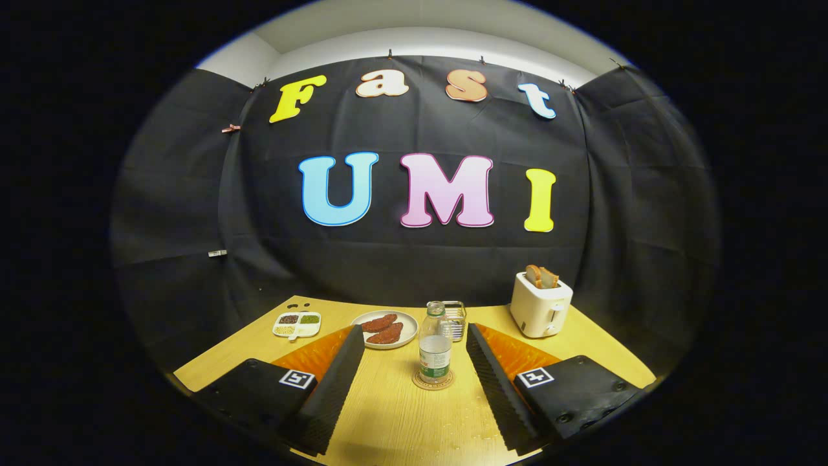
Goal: Take the bottle from table, then pour the juice into the cup, finally place the bottle on the coaster
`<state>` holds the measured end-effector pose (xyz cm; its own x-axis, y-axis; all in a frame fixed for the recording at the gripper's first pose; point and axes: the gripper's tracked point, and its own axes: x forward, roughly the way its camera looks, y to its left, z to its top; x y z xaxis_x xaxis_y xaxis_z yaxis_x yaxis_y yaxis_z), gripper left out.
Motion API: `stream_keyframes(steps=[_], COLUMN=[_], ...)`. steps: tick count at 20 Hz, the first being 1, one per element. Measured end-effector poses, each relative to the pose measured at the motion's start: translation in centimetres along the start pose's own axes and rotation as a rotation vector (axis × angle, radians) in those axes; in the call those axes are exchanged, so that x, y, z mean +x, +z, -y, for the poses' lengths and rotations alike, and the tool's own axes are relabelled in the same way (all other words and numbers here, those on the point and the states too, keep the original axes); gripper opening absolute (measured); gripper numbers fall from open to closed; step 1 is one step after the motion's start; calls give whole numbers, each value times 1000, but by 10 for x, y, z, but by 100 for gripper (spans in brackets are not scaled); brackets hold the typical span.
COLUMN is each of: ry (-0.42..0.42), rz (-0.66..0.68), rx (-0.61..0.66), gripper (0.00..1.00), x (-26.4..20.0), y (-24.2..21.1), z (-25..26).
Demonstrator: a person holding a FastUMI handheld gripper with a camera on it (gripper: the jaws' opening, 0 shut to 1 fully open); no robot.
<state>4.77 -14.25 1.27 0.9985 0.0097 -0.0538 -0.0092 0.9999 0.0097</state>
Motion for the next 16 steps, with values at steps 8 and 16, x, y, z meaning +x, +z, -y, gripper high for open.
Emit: stream_keyframes(steps=[8,16], ry=[14,18], rz=[34,28], rx=[126,93], gripper=[97,100], x=[-83,-110], y=[32,16], z=[-38,-67])
